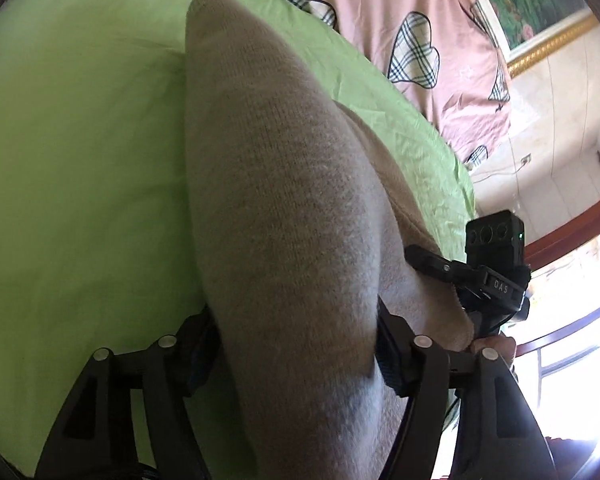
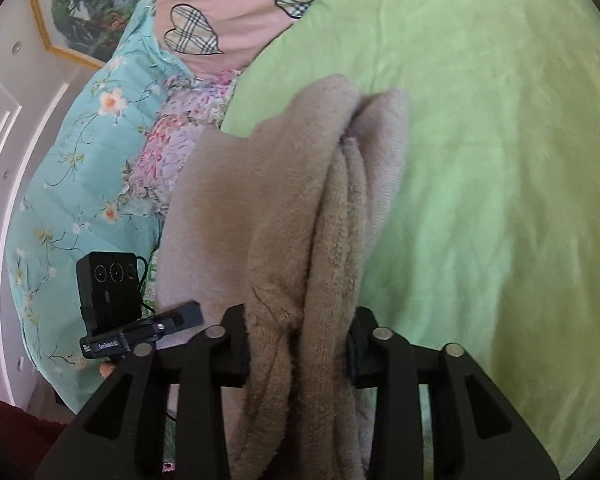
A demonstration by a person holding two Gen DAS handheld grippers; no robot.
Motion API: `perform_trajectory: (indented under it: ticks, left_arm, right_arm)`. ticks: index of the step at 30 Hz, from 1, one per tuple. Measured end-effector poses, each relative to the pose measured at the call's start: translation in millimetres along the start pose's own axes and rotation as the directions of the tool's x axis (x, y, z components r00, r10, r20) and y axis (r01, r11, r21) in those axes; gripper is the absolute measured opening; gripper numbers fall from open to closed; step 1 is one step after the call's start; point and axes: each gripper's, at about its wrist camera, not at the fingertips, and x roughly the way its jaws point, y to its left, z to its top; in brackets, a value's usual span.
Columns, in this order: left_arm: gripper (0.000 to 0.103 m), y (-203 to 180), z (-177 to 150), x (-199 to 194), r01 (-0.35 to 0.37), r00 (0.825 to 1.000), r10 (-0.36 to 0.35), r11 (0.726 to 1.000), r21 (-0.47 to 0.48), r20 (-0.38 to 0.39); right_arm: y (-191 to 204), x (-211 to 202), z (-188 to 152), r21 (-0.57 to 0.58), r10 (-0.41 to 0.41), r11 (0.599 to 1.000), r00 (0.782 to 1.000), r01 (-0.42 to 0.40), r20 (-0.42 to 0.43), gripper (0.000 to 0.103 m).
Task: Fold small clothes
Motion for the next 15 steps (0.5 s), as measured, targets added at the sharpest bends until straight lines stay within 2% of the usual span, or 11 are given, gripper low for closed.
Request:
perform_trajectory:
  ticks: [1,3,5,8,10,12,14,15]
  left_arm:
    - [0.071,3,1,-2,0.001,1.0,-0.001,1.0,-0.003,0.006]
    - [0.076,11,6,-12,0.002,1.0,-0.002,1.0,-0.011,0.025]
    - [0.077,14,15,-16,0.015,0.999,-0.014,1.0,-0.02,0.044]
    - [0.079,18,32,-20,0.0,0.997,0.003,0.999,-0.032,0.08]
    - [0.079,23,41,-18,-0.003,0.996,0.007,0.999,-0.043,0.089]
    - [0.079,29,53,-10,-0.01,0.996,0.017,0.997,-0.073,0.09]
    - [0.079,36,62,-4,0.007,0.996,0.002,0.995,-0.103,0.086]
    - [0.079,40,66,1,-0.002,0.997,0.011,0.993,-0.119,0.079]
  right_arm:
    - [0,-4,1,-0.003,-0.019,1.0,1.0,0.019,0.003,0.054]
    - [3,-13,2,-0.021,-0.063,0.998,0.998,0.063,0.015,0.061]
    - [4,-22,5,-0.028,-0.092,0.995,0.995,0.093,0.029,0.064]
    - [13,-38,22,-0.037,-0.14,0.989,0.984,0.145,0.113,0.064]
    - [20,-42,35,-0.051,-0.133,0.988,0.978,0.143,0.163,0.064]
    - [27,-30,51,-0.072,-0.117,0.989,0.982,0.128,0.148,0.064]
    - [30,-7,66,-0.079,-0.152,0.984,0.983,0.161,0.108,0.061]
    - [31,4,71,-0.078,-0.166,0.982,0.982,0.173,0.085,0.051]
